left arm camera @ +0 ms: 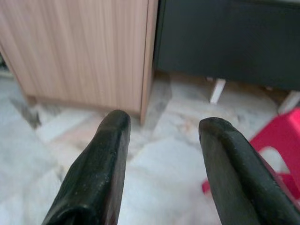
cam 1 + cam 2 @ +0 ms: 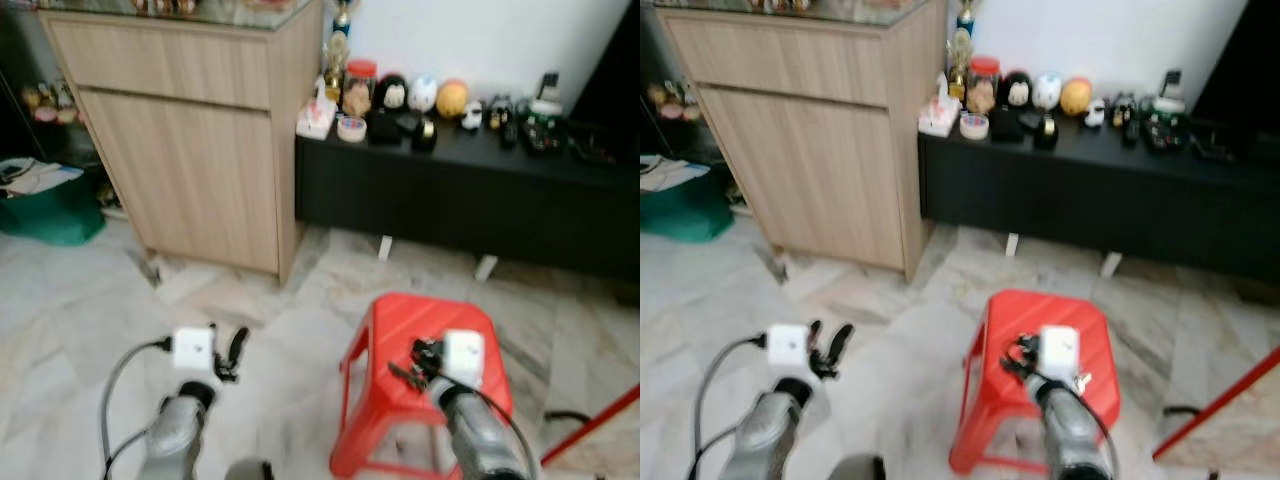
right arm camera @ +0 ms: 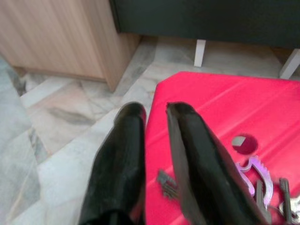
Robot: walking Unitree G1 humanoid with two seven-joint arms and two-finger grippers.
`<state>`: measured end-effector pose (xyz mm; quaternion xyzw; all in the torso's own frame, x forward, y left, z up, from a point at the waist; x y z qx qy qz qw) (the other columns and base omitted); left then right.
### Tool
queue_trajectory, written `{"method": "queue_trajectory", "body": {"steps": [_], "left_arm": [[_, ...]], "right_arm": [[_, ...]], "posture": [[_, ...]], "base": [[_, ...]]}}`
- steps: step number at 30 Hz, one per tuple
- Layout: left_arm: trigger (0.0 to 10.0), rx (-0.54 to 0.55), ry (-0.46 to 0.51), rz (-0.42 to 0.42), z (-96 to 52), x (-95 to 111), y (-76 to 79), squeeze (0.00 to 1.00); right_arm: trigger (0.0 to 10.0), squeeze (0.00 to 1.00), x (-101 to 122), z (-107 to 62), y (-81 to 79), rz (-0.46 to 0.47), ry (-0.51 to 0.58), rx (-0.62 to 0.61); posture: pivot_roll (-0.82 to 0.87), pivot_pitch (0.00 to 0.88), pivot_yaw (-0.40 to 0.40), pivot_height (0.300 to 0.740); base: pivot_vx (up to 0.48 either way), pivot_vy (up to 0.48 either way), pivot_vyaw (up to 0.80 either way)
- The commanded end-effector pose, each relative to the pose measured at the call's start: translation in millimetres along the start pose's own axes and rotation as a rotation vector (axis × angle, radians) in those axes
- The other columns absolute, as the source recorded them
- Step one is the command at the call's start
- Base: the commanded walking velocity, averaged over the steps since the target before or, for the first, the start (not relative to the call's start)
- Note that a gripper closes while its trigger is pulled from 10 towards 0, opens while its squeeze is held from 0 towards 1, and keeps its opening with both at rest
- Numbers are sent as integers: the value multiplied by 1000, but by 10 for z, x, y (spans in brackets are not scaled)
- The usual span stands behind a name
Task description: Hang keys on a hook
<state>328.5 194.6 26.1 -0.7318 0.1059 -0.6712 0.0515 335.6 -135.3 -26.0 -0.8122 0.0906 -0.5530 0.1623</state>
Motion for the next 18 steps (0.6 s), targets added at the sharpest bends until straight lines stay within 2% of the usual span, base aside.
{"method": "queue_trajectory", "body": {"steps": [1,4,12,16,18], "left_arm": [[10000,-31,-8,-16,20,-6,135,0],[10000,-27,-7,-15,19,-5,131,0],[10000,-24,-4,-14,16,-3,122,0],[10000,-26,-9,-15,5,-20,124,0],[10000,-30,-14,-13,-1,-33,131,0]], "right_arm": [[10000,0,-2,-56,197,-7,-9,-47],[10000,0,-6,-58,196,-20,-11,-43],[10000,0,-27,-67,240,-2,-17,-74],[10000,0,-104,-99,298,-13,-47,-109],[10000,0,-225,-135,320,-22,-104,-110]], "posture": [[56,0,-61,633],[56,0,-61,633],[58,3,-62,633],[58,3,-62,633],[58,3,-62,633]], "base": [[337,0,0],[325,0,0],[0,0,0],[0,0,0],[0,0,0]]}}
Point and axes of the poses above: a point about 5 cm out from each wrist's last joint towards the gripper, its own z axis pointing out of the wrist towards the gripper, its own x axis along the axis of the wrist's last joint, y = z × x, the point moved 6 cm from there along z, pointing out of the wrist towards the gripper, and after that the axes turned 13 degrees about z, right-handed, at the moved point
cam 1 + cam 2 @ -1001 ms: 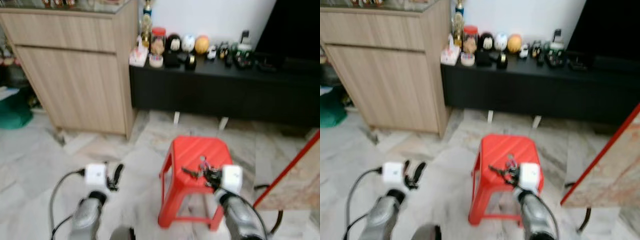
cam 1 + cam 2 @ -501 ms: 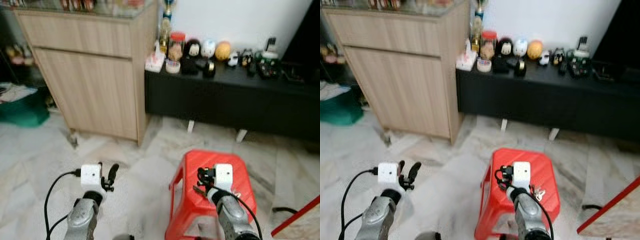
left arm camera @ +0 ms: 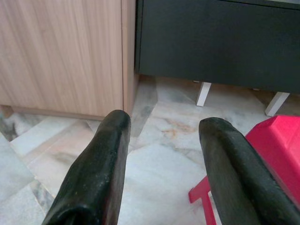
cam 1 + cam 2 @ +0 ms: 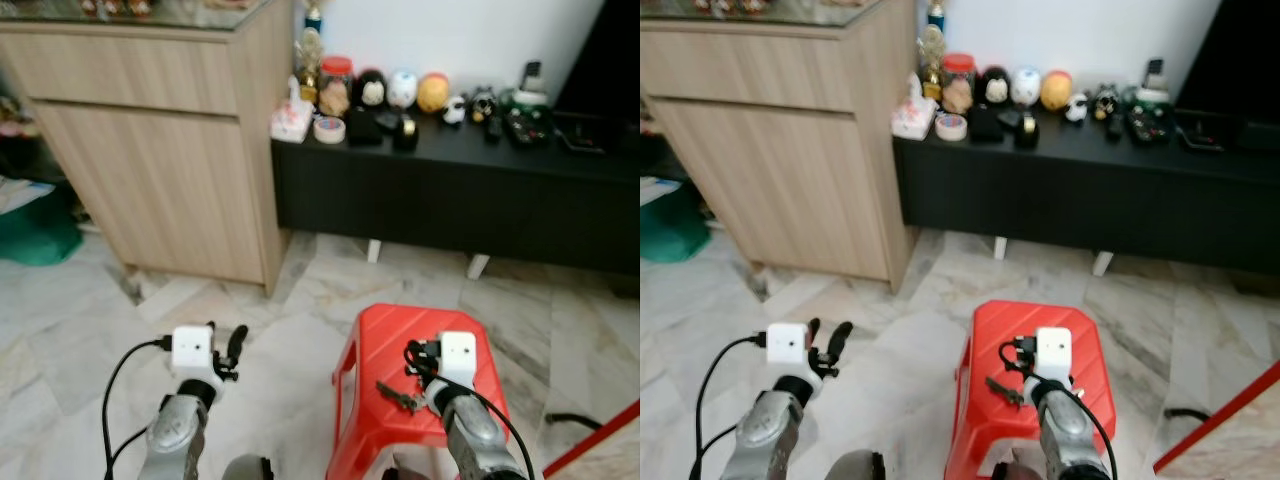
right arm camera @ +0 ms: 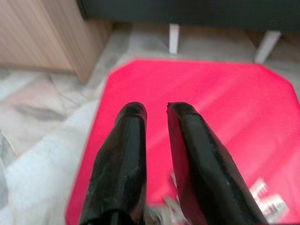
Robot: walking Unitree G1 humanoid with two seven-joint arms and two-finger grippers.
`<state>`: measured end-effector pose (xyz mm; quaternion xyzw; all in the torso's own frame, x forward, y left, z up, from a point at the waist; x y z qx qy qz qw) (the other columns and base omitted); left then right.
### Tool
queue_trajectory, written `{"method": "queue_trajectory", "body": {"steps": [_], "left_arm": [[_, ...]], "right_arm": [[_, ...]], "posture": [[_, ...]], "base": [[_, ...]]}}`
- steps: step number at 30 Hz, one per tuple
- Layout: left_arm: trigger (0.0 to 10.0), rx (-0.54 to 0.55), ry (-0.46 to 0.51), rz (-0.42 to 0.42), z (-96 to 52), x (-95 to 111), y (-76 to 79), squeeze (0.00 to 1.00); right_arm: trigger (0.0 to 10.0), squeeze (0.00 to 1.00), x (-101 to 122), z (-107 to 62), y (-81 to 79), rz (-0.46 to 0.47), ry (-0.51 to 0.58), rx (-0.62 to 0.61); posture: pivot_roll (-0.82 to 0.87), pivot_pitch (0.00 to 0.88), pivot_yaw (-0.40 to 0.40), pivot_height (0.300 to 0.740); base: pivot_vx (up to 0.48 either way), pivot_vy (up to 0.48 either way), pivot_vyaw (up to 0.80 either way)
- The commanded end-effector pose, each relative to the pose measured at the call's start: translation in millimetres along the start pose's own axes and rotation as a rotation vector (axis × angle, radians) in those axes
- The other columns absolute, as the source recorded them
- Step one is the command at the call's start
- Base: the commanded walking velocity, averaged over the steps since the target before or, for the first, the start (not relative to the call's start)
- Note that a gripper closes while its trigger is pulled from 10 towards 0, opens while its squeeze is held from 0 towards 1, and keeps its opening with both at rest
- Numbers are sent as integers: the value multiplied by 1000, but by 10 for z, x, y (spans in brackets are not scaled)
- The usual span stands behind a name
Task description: Hang keys on a hook
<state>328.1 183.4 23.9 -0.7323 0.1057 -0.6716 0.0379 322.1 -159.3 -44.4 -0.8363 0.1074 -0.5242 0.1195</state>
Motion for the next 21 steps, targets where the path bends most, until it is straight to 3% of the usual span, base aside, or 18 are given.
{"method": "queue_trajectory", "body": {"steps": [1,6,7,8,9,10,11,18,19,20,21], "left_arm": [[10000,-11,-18,6,-6,-38,18,0],[10000,-14,-24,8,-4,-49,23,0],[10000,-16,-25,7,-3,-52,27,0],[10000,-17,-26,7,-3,-53,31,0],[10000,-18,-26,6,-3,-54,35,0],[10000,-19,-27,6,-4,-55,39,0],[10000,-20,-30,4,-6,-63,49,0],[10000,-20,-36,5,-8,-80,53,0],[10000,-19,-37,5,-6,-80,50,0],[10000,-19,-36,6,-3,-76,48,0],[10000,-19,-36,6,-3,-76,48,0]], "right_arm": [[10000,0,-116,-26,35,-9,-55,-6],[10000,0,-258,-36,-13,-47,-157,45],[10000,90,-293,-38,-22,-58,-186,55],[10000,247,-311,-39,-23,-70,-203,58],[10000,702,-327,-40,-17,-77,-216,54],[10000,890,-343,-42,-9,-82,-230,49],[10000,1000,-336,-35,5,-94,-233,38],[10000,1000,-324,-3,41,-102,-272,-2],[10000,863,-313,9,30,-102,-274,-2],[10000,118,-302,20,17,-103,-276,-2],[10000,118,-302,20,17,-103,-276,-2]], "posture": [[58,3,-62,633],[55,8,-61,633],[56,10,-60,633],[56,10,-60,633],[56,10,-60,633],[55,11,-60,633],[55,10,-61,633],[61,15,-60,633],[64,15,-60,633],[67,17,-62,633],[67,17,-62,633]], "base": [[0,0,0],[0,0,0],[0,0,0],[0,0,0],[0,0,0],[0,0,0],[0,0,0],[0,0,0],[0,0,0],[0,0,0],[0,0,0]]}}
Point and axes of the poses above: a point about 5 cm out from each wrist's last joint towards the gripper, its own z axis pointing out of the wrist towards the gripper, its own x axis along the axis of the wrist's last joint, y = z × x, the point moved 6 cm from there along z, pointing out of the wrist towards the gripper, and after that the axes turned 13 degrees about z, right-handed, at the moved point
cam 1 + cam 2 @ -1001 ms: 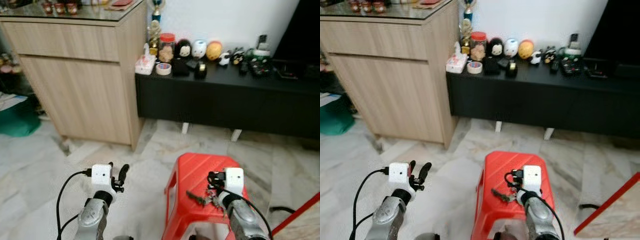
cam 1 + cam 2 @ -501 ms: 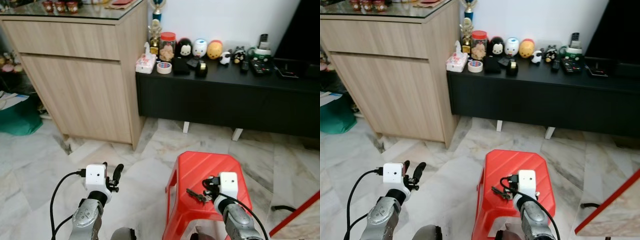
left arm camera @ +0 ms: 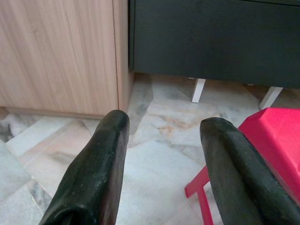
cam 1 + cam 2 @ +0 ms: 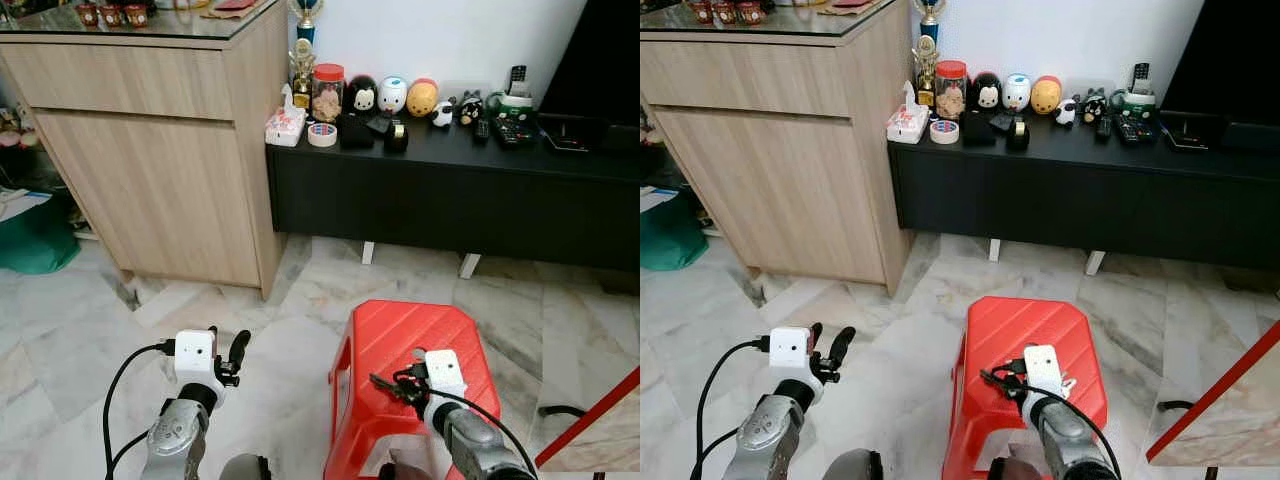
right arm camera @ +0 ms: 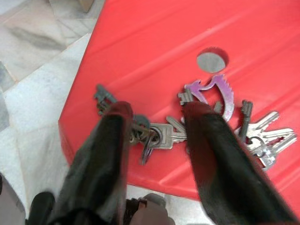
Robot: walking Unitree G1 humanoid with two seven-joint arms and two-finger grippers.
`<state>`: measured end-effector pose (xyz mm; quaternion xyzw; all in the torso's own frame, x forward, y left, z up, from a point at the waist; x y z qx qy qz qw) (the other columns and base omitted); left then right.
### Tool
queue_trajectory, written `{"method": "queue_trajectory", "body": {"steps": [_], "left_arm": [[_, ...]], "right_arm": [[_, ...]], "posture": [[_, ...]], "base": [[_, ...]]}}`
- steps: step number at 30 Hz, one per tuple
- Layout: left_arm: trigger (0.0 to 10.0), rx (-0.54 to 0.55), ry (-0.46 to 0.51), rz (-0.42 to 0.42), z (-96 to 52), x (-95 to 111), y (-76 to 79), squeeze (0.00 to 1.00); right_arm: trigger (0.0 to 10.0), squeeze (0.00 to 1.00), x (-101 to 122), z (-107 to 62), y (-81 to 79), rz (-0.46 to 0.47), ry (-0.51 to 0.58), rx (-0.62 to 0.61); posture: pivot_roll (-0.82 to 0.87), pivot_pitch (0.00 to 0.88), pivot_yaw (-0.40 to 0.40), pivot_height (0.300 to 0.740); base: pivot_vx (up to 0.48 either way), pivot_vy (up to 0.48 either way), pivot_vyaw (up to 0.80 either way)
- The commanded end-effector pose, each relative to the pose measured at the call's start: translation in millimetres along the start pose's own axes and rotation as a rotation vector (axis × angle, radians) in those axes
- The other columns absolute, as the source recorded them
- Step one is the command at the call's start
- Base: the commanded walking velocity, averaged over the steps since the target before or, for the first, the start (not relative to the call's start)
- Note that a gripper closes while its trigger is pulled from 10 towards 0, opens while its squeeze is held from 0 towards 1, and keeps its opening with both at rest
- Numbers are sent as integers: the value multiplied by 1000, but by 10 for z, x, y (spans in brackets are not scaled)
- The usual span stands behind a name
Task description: Hang keys on a hook
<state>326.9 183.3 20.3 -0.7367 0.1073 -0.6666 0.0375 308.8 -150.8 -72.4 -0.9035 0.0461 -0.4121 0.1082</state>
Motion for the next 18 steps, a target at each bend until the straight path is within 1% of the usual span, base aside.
{"method": "queue_trajectory", "body": {"steps": [1,5,7,9,18], "left_arm": [[10000,-14,-21,5,10,-34,36,0],[10000,-15,-17,12,25,-17,25,0],[10000,-17,-15,15,33,-9,30,0],[10000,-19,-13,16,39,-2,38,0],[10000,-22,-4,12,46,20,78,0]], "right_arm": [[10000,0,32,14,-5,-1,-7,-6],[10000,0,26,36,-68,-14,-41,11],[10000,0,-35,37,-81,-27,-82,14],[10000,0,-67,34,-76,-29,-101,11],[10000,0,-92,27,-22,-31,-114,-19]], "posture": [[67,17,-62,633],[72,25,-64,633],[74,27,-65,633],[76,30,-66,633],[84,44,-74,633]], "base": [[0,0,0],[0,0,0],[0,0,0],[0,0,0],[0,0,0]]}}
Point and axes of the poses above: a point about 5 cm out from each wrist's last joint towards the gripper, its own z axis pointing out of the wrist towards the gripper, its own x axis along the axis of the wrist's last joint, y = z × x, the point moved 6 cm from there along z, pointing out of the wrist towards the gripper, and after that the axes turned 13 degrees about z, right-handed, at the moved point
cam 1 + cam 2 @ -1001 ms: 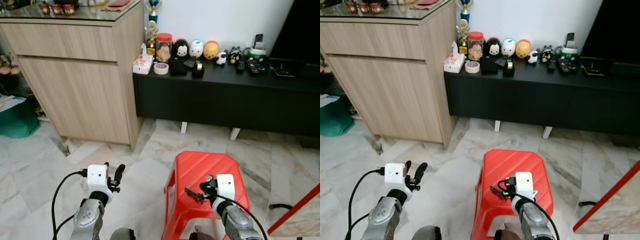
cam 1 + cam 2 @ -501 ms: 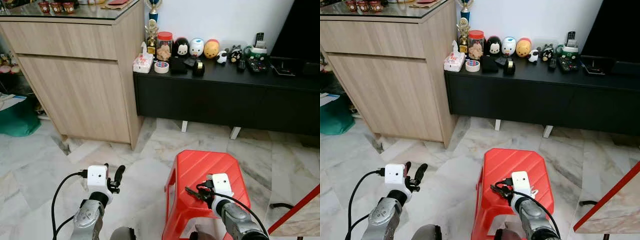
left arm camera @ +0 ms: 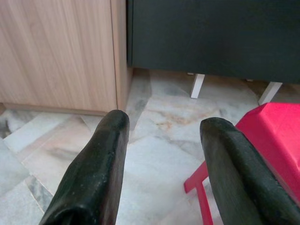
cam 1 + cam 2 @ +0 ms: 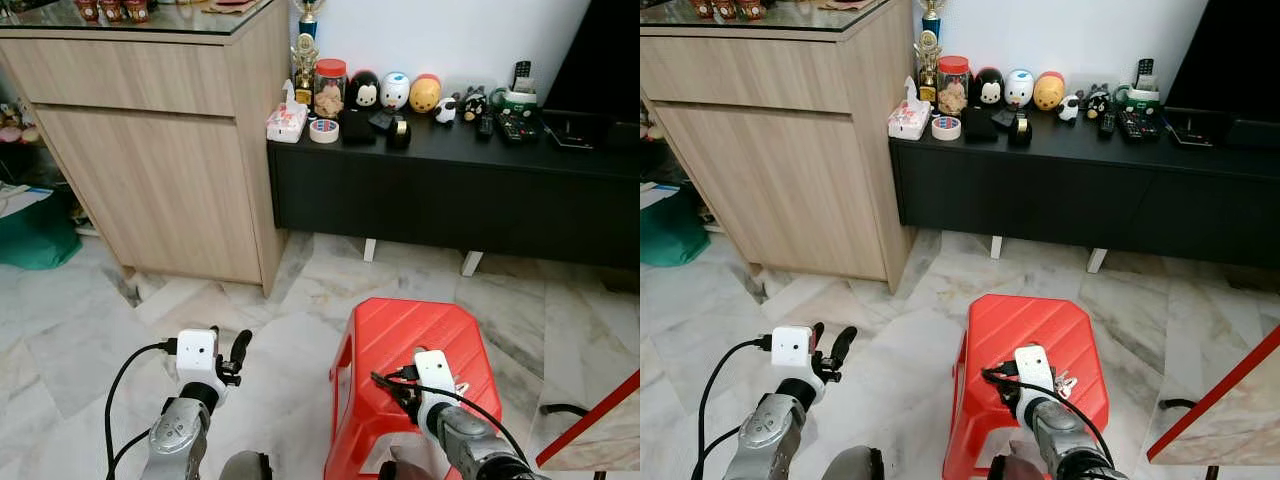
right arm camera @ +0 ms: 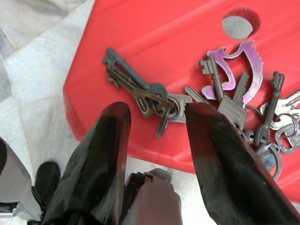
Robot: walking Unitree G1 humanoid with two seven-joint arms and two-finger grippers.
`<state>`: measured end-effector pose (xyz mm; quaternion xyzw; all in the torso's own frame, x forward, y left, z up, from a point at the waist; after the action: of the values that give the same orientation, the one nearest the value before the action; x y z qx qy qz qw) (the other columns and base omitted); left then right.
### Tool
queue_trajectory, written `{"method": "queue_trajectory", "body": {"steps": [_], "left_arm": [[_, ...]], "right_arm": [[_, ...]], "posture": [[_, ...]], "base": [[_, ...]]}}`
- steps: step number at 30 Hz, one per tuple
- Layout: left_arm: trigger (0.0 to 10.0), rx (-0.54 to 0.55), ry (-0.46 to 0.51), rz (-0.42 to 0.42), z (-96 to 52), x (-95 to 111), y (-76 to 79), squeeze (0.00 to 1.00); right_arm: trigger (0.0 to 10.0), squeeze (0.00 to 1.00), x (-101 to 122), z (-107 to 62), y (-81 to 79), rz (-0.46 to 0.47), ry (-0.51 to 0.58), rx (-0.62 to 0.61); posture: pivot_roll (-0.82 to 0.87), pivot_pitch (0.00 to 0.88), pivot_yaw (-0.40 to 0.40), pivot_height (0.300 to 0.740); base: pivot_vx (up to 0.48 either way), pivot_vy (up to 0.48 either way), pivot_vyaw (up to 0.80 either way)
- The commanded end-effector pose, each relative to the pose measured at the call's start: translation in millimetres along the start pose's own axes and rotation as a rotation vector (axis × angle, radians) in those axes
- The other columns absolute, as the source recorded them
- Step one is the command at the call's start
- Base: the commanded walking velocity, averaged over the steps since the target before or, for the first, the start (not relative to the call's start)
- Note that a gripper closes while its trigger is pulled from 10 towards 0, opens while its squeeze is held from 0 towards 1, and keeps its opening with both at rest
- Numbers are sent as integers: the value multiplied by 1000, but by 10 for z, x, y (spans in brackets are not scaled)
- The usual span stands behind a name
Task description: Hang keys on a hook
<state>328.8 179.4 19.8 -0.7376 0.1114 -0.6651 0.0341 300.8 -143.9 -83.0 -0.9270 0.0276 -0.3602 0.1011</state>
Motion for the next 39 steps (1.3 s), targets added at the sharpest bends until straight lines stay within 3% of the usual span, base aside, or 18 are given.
{"method": "queue_trajectory", "body": {"steps": [1,10,22,29,31,39], "left_arm": [[10000,-10,-1,9,22,16,43,0],[10000,-10,1,6,13,17,66,0],[10000,-6,19,-5,6,59,110,0],[10000,-4,21,-3,-19,59,108,0],[10000,-2,23,-2,-28,66,104,0],[10000,16,49,-2,-46,134,60,0]], "right_arm": [[10000,0,46,2,31,5,2,-17],[10000,0,-19,-7,68,6,-14,-33],[10000,0,55,-24,96,47,65,-31],[10000,0,50,-42,128,22,72,-11],[10000,0,68,-48,96,-21,81,26],[10000,0,156,-56,2,5,131,94]], "posture": [[85,46,-75,633],[90,65,-84,633],[91,119,-95,633],[98,135,-98,633],[103,142,-99,633],[102,149,-102,633]], "base": [[0,0,0],[0,0,0],[0,0,0],[0,0,0],[0,0,0],[0,0,0]]}}
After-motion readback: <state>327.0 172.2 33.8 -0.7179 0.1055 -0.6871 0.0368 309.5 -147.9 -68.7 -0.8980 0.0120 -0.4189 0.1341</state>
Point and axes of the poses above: a point about 5 cm out from each wrist's last joint towards the gripper, its own z axis pointing out of the wrist towards the gripper, its own x axis along the axis of the wrist's last joint, y = z × x, the point moved 6 cm from there along z, pointing out of the wrist towards the gripper, and after that the axes turned 13 degrees about z, right-handed, at the moved point
